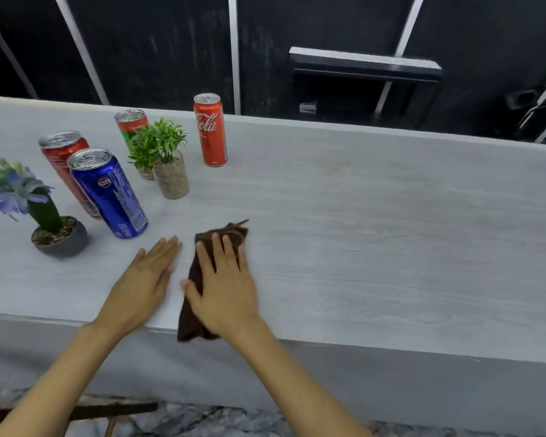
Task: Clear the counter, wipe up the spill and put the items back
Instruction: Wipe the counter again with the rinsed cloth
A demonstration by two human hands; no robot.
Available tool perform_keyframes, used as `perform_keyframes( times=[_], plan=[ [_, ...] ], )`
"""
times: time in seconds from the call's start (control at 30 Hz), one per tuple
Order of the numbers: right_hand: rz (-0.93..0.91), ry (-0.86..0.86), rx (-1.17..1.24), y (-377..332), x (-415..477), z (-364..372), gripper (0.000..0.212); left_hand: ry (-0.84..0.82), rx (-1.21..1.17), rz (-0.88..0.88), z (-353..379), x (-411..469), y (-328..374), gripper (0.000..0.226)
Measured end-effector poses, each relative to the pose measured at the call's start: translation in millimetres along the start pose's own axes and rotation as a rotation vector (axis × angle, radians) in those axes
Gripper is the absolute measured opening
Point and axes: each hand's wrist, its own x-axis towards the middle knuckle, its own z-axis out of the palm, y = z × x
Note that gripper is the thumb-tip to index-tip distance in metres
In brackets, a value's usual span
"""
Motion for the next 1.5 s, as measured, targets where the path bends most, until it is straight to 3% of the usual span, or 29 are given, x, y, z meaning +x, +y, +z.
perform_keyframes(
  times=[0.13,0.27,0.33,0.43,0.57,0.67,0.83,0.93,1.0,1.17,1.27,1.4,1.5],
  plan=[
    [0.03,0.044,-0.106,50.3,-45.3,-21.4,0.067,-0.011,0.055,0.016,3.9,-2.8,-0.5,0.053],
    [0.425,0.024,-0.196,137.2,-49.4,-69.6,0.068,0.008,0.067,0.015,6.8,-2.2,0.6,0.053],
    [0.498,0.039,-0.201,139.5,-27.5,-70.9,0.069,0.006,0.068,0.014,7.6,-2.2,0.1,0.053],
    [0.423,0.069,-0.161,92.6,13.0,-42.0,0.066,-0.02,0.078,0.014,8.4,-0.9,-1.6,0.053],
    [0.172,0.039,-0.087,18.3,10.0,-1.5,0.064,-0.069,0.044,0.021,8.5,5.8,0.2,0.053],
    [0.151,0.044,-0.106,39.7,-35.3,-13.4,0.063,-0.092,-0.009,0.088,12.4,11.2,16.4,0.053],
    [0.582,0.03,-0.253,161.0,-109.8,-85.8,0.063,-0.152,-0.056,0.241,31.1,23.3,64.3,0.053],
    [0.757,0.063,-0.187,191.0,-97.0,-103.5,0.062,-0.172,-0.068,0.294,45.5,33.0,98.6,0.052],
    [0.747,0.122,-0.171,181.3,-69.1,-93.2,0.065,-0.175,-0.066,0.312,55.7,40.2,121.1,0.051],
    [0.43,0.138,-0.123,157.3,-76.6,-70.0,0.058,-0.207,-0.102,0.3,79.2,54.5,169.7,0.051],
    [0.426,0.141,-0.15,212.8,-129.8,-97.3,0.056,-0.218,-0.128,0.3,93.0,63.5,199.8,0.053],
    [0.738,0.199,-0.189,334.5,-193.4,-165.8,0.056,-0.225,-0.132,0.323,114.8,78.4,251.5,0.054],
    [0.872,0.191,-0.169,399.6,-187.1,-196.0,0.058,-0.226,-0.097,0.316,128.2,99.4,281.9,0.054]
  ],
)
